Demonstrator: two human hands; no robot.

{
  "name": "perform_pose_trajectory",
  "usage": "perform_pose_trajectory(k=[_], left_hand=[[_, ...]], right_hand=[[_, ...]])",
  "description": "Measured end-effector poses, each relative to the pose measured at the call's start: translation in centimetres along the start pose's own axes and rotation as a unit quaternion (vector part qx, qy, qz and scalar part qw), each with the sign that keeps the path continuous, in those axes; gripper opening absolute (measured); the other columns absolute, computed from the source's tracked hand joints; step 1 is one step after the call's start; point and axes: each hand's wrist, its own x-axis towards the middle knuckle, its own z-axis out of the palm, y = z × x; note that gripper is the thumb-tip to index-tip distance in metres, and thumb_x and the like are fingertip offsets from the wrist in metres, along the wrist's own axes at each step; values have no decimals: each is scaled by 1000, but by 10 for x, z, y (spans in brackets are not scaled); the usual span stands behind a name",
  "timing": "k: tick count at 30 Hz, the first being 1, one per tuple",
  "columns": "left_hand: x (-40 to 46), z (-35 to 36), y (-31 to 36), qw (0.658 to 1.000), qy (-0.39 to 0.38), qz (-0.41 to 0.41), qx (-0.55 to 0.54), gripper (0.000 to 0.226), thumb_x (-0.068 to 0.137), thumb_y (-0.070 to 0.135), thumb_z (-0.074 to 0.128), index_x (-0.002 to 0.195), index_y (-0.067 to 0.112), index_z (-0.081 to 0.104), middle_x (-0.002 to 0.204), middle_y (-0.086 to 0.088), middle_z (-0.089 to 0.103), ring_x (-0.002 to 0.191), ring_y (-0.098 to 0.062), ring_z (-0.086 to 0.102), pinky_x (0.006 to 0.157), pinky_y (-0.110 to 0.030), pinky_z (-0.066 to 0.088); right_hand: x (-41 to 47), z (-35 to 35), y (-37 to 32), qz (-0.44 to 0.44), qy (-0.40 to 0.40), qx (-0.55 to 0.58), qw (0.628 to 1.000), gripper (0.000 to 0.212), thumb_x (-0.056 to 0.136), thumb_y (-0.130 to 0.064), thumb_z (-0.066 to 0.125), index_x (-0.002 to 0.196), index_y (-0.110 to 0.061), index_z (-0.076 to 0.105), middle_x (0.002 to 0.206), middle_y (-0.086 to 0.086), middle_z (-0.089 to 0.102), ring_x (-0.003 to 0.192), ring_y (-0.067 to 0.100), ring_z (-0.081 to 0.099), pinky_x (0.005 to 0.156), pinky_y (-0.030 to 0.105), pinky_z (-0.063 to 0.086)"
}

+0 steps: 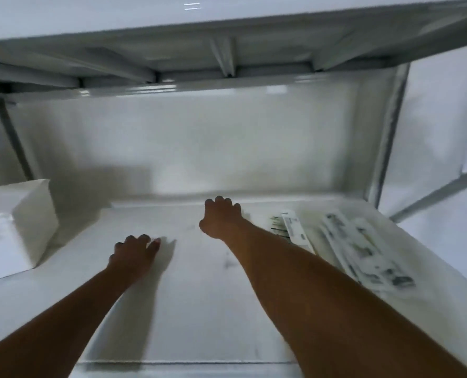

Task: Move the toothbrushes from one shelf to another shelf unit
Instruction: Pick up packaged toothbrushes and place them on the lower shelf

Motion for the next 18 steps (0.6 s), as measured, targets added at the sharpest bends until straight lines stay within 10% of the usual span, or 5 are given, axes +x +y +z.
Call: perform_pose_trajectory(k=[12,18], left_hand=[[-36,60,200,962,-144,183,-146,51,95,47,41,120,6,59,128,-19,56,120,-35,51,97,-38,43],[-57,54,227,920,-184,197,-284,22,88,15,56,102,4,69,105,-16,69,83,-23,60,51,-22,37]], right_hand=[[-97,-25,147,349,-6,49,936,58,83,-42,56,130,-9,46,131,15,52,125,35,48,99,40,40],[-97,-10,132,378,10,108,919,56,66,-47,56,111,-14,60,114,11,63,112,31,55,88,38,43]])
